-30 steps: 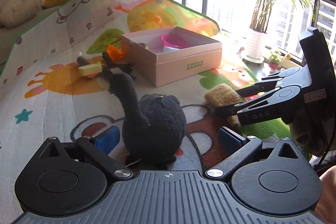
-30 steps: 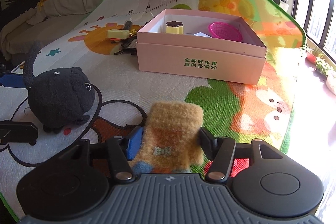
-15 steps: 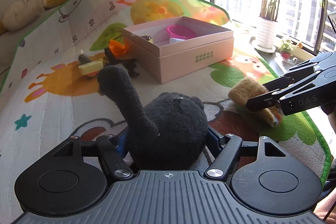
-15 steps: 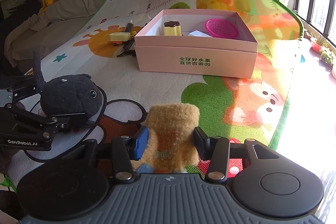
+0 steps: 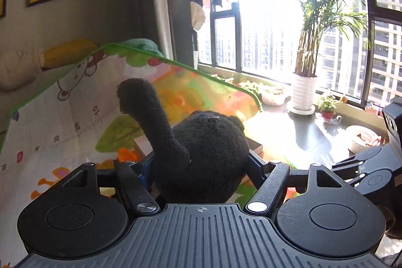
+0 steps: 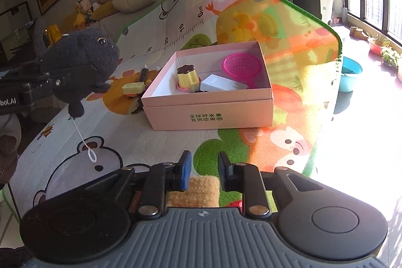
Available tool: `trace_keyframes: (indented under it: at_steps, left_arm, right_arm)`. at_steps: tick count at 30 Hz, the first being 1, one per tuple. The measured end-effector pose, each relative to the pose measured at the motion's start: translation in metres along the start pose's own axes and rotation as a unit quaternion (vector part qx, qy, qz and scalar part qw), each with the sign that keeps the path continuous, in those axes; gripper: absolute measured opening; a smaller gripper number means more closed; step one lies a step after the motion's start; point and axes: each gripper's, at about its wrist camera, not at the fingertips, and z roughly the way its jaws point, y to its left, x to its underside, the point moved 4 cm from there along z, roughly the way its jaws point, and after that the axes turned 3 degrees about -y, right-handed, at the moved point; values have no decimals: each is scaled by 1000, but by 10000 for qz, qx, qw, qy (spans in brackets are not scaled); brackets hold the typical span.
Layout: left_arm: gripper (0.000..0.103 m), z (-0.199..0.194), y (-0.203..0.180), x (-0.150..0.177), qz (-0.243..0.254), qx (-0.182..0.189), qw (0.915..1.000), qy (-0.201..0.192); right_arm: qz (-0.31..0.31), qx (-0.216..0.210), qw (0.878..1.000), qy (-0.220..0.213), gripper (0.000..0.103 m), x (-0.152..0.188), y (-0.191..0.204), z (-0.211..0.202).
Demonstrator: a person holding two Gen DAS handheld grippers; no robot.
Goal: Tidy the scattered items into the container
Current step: 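Carry plush toy and glove into the pink box and open both grippers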
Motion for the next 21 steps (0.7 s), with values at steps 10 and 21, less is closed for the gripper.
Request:
trace_keyframes:
  at_steps: [10, 21]
  left_arm:
    - [76, 10, -3, 50, -362, 247, 9955, 835]
    - [76, 44, 32, 17, -1185, 499, 9894, 676]
  right_arm:
    - [-576, 307, 9970, 404, 72, 49, 30, 41]
    - [5, 133, 9996, 265, 26, 9, -4, 21]
